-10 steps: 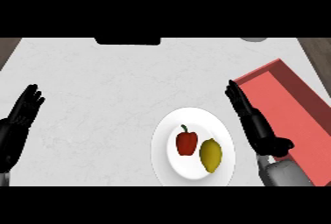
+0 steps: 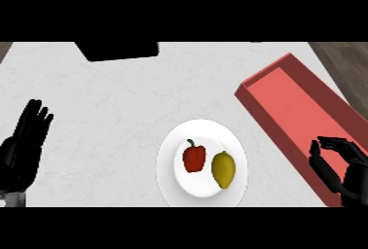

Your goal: Pick the lemon from the plate and place it in the cardboard box

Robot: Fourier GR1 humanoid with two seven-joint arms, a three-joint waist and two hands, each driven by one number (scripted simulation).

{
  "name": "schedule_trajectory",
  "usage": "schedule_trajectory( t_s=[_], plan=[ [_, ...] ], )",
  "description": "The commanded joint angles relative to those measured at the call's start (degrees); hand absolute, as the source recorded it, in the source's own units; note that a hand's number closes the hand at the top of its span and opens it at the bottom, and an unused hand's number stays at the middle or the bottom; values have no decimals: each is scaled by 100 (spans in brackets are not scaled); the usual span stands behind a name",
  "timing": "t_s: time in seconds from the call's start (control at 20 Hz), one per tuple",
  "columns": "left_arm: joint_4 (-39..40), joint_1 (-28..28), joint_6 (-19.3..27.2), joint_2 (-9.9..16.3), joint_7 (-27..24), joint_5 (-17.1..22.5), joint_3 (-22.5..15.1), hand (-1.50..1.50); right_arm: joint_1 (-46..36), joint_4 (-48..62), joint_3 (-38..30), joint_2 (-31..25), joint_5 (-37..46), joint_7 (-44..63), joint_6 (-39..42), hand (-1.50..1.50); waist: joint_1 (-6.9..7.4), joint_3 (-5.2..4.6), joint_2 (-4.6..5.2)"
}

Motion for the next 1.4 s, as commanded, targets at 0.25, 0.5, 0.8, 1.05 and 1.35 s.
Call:
schedule_trajectory(
  t_s=[0.25, 0.5, 0.8, 1.05, 1.35],
  plan=[
    [17, -692, 325, -474, 503, -65, -410, 0, 2391, -1973, 587, 277, 1773, -455, -1783, -150, 420, 42, 76],
    [-190, -490, 252, -411, 545, -30, -399, 0, 3660, -2548, 944, -756, 2683, 897, -1163, -150, 602, 10, 134],
    [-367, -831, 512, -601, 817, -219, -666, 0, 4444, -4040, 1409, -1370, 3479, 2778, -270, -150, 738, 13, 168],
    [153, -1215, 387, -648, 806, -173, -597, 0, 4120, -5544, 1955, -1244, 4444, 4482, 428, -150, 773, 27, 173],
    [-155, -786, 186, -565, 773, -102, -529, 0, 2775, -5382, 2840, -660, 5556, 5946, 984, -150, 835, 41, 114]
  ],
)
